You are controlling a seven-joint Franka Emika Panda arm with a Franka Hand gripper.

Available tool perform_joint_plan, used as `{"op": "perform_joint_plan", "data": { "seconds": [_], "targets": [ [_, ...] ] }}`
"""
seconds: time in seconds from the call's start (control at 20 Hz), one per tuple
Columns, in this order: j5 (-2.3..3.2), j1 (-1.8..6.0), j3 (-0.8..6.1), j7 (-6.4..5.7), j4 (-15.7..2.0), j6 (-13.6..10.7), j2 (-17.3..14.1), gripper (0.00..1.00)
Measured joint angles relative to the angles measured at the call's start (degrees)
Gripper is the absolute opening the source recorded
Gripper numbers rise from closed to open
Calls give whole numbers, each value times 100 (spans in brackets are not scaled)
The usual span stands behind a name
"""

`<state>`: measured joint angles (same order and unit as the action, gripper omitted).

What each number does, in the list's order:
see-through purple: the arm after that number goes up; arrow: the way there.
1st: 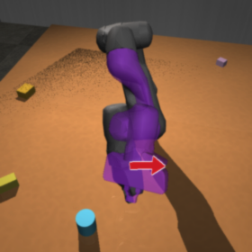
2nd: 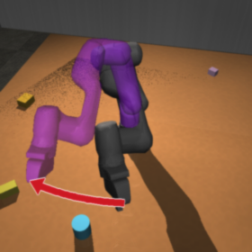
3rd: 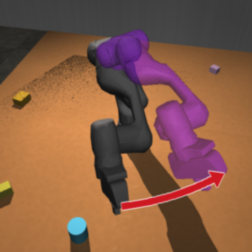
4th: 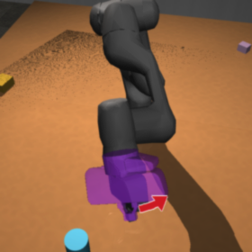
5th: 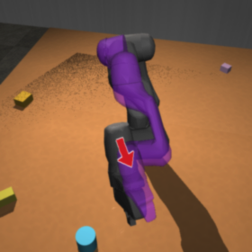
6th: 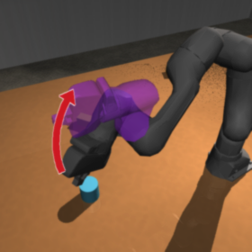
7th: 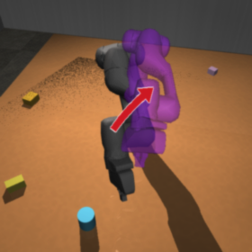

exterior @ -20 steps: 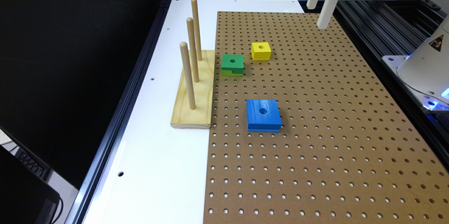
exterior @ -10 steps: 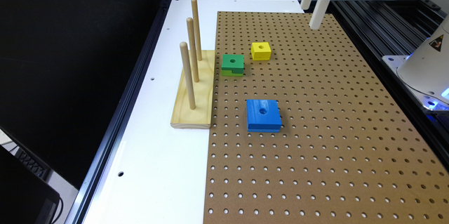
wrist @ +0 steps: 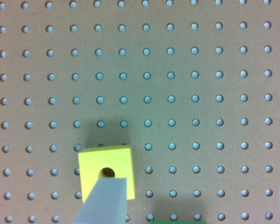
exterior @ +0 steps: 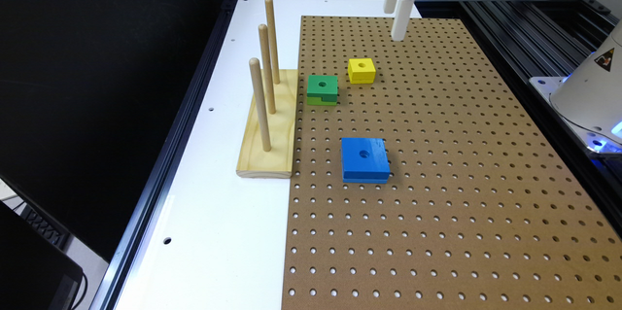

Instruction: Pick up green block.

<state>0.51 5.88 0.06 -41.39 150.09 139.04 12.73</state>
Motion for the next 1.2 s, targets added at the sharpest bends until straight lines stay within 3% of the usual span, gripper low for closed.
{"op": "perform_joint_plan", "data": {
  "seconds": [0.55,1.2],
  "targets": [
    [3,68,0,64,-166,0,-95,100],
    [3,89,6,108,-809,0,-754,100]
  ]
}}
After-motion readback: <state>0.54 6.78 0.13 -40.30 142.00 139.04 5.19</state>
